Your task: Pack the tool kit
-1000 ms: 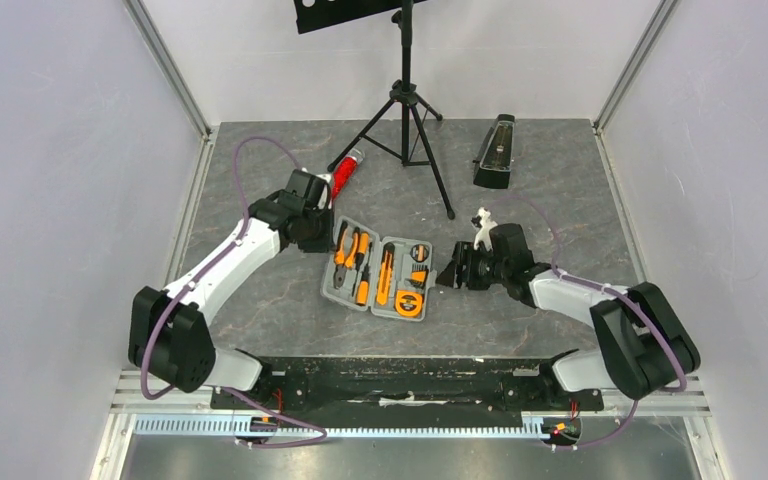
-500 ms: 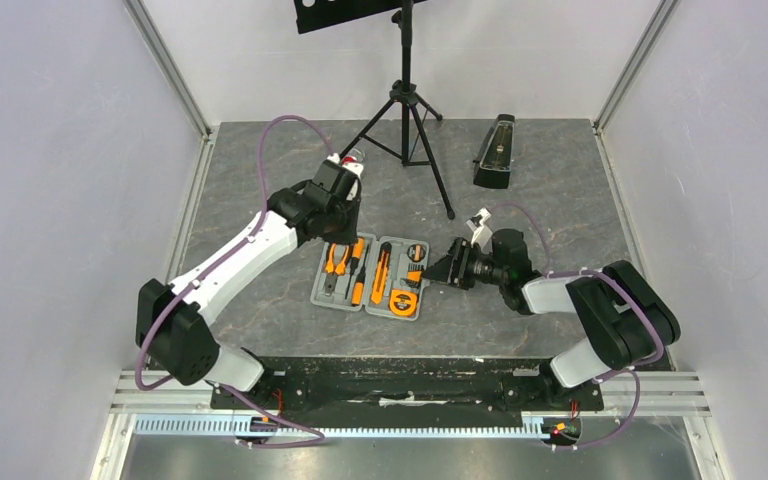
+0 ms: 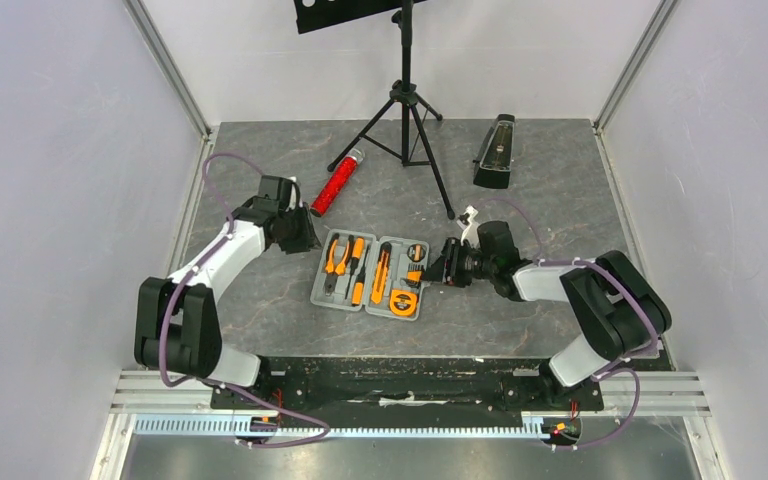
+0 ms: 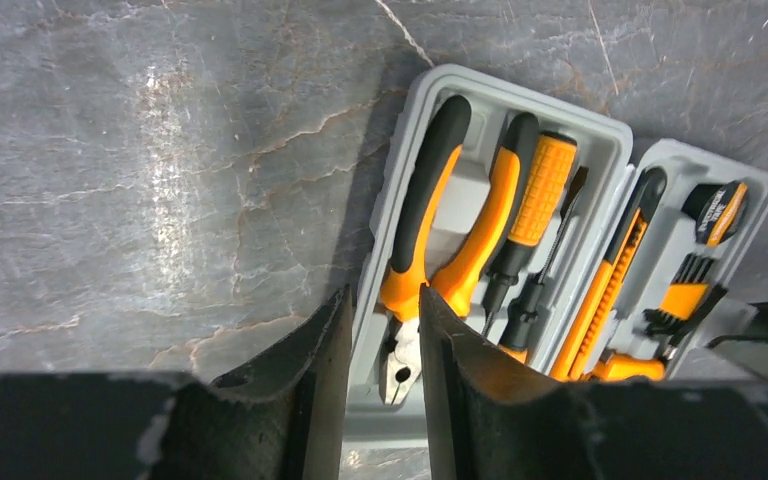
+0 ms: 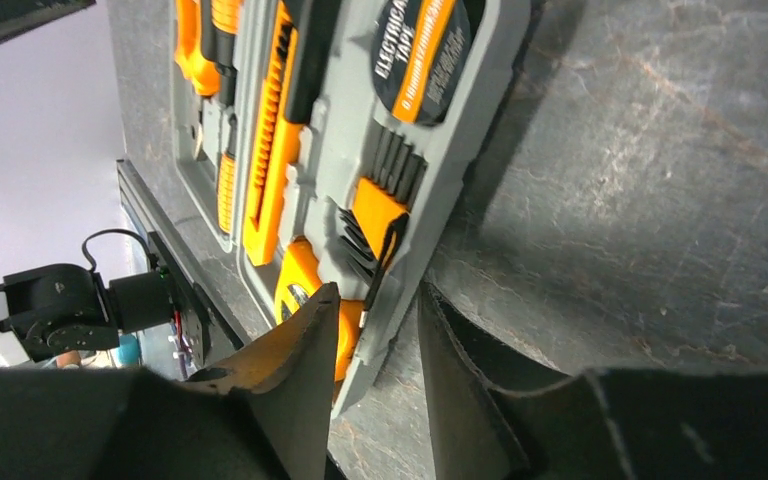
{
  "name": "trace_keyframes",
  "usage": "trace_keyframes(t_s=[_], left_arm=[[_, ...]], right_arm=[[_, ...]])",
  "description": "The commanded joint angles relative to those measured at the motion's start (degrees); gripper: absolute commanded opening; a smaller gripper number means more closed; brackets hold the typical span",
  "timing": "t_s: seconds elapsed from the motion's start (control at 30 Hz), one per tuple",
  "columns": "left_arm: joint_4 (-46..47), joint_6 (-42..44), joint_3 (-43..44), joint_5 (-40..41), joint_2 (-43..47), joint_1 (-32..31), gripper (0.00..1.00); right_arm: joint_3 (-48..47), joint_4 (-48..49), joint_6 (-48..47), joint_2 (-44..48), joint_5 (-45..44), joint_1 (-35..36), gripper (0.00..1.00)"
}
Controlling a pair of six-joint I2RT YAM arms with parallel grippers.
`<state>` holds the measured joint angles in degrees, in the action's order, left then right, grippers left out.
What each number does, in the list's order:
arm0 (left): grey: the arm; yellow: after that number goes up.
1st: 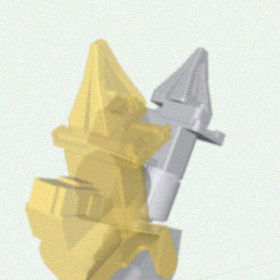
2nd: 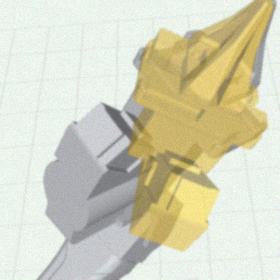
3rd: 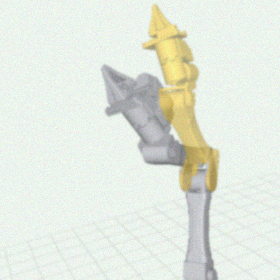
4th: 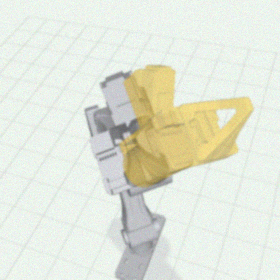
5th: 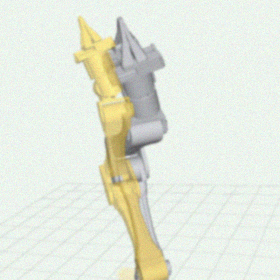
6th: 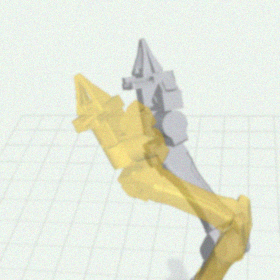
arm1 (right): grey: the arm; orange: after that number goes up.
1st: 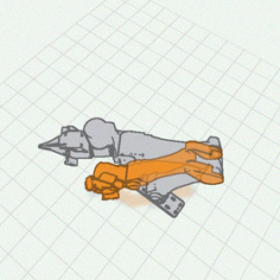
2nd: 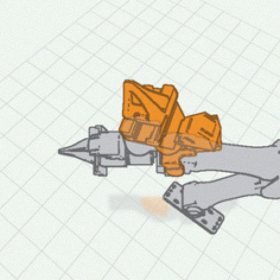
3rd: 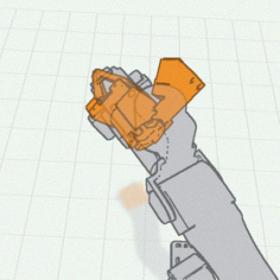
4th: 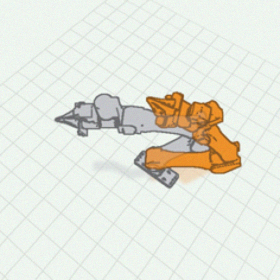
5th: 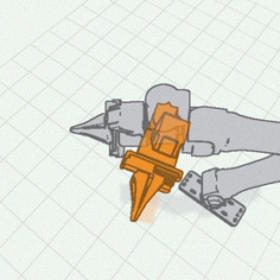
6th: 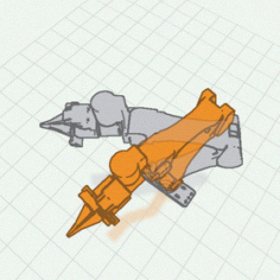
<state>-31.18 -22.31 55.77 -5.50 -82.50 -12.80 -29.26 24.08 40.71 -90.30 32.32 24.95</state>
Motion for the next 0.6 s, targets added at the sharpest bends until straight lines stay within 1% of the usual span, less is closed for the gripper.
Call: trace_keyframes(t_s=[0.0,0.07,0.2,0.27,0.33,0.43,0.57], left_arm=[[10.15,-6.01,-2.61,-9.22,-1.63,3.01,0.37],[11.99,-7.31,-3.55,-10.29,-2.61,3.04,0.37],[15.26,-9.91,-6.86,-11.57,-3.11,3.18,0.37],[16.71,-11.05,-8.71,-12.76,-2.3,3.13,0.37],[17.74,-12.11,-10.23,-14.17,-1.0,3.13,0.37],[18.95,-12.84,-12.4,-15.92,1.97,3.13,0.37],[19.78,-13.28,-14.47,-17.8,4.97,2.92,0.37]], right_arm=[[-2.6,-3.09,-2.65,-0.73,-1.44,0.54,0.35],[-2.89,-4.31,-3.62,-0.71,-1.82,0.5,0.28],[-4.06,-8.02,-6.39,1.22,-2.78,0.46,0.08],[-5.38,-11.67,-8.83,3.0,-3.29,-0.17,0.03],[-7.35,-16.29,-11.98,4.77,-3.46,-1.43,0.0],[-11.68,-26.64,-18.77,7.04,-4.26,-3.82,0.0],[-21.67,-41.25,-27.57,7.37,-6.62,-4.98,0.0]])
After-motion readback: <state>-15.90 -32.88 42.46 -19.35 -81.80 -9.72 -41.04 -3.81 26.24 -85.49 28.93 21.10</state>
